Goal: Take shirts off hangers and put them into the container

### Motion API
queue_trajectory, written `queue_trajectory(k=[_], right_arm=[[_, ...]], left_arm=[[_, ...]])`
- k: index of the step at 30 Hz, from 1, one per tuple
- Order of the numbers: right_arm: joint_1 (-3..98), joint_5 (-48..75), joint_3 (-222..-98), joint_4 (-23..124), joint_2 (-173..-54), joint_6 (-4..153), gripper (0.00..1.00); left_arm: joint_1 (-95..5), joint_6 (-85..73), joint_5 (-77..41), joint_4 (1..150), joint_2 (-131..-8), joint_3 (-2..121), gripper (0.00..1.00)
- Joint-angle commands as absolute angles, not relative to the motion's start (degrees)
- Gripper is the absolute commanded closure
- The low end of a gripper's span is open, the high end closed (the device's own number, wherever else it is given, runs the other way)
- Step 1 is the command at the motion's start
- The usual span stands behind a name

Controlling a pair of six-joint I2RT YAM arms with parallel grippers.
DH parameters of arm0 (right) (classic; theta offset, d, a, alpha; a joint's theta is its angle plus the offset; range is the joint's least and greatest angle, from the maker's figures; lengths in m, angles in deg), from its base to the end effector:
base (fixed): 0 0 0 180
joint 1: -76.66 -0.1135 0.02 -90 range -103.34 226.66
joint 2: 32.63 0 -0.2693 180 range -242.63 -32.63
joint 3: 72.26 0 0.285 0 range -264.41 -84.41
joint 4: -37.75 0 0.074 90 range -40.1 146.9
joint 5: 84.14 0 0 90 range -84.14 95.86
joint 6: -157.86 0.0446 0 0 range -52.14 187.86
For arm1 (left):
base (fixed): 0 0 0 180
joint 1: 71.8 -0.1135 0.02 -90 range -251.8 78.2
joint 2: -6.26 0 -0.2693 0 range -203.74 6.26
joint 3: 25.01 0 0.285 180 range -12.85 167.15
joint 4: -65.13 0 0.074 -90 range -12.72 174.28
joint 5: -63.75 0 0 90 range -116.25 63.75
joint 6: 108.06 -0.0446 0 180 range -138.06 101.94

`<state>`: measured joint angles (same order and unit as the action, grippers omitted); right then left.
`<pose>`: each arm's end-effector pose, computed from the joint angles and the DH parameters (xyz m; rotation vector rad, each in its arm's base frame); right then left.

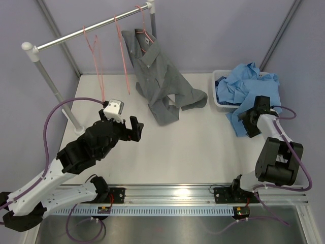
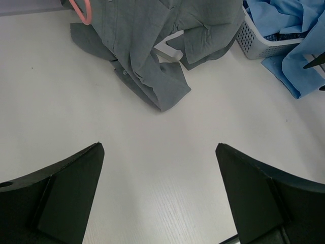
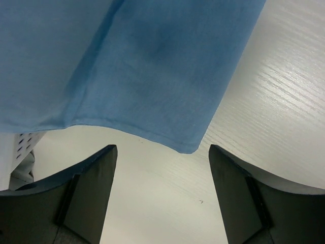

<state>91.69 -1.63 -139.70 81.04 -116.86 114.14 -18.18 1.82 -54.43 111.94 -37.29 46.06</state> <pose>0.3121 -0.0898 0.1966 1.3672 2.2173 0.0233 0.1264 -0.1361 0.3933 0.2226 1.8740 -0.4150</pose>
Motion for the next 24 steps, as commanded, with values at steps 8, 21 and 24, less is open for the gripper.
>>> queue_trajectory(k=[8,21,24], right_arm=[[93.2,-3.4,-137.2,79.2,-121.2,119.1,0.20],[94.3,-3.6,-141.4,81.3,-126.9,117.8,0.34],[94.3,-4.1,-142.2,82.1,-127.7,118.1,0.46]], left_arm=[[-18.4,2.2,-54.7,110.7,-36.0,44.9,0.01],[-18.4,1.1,-56.0,110.7,-35.9,45.0,0.01],[-18.4,1.1,-56.2,110.8,-35.9,45.1,0.01]])
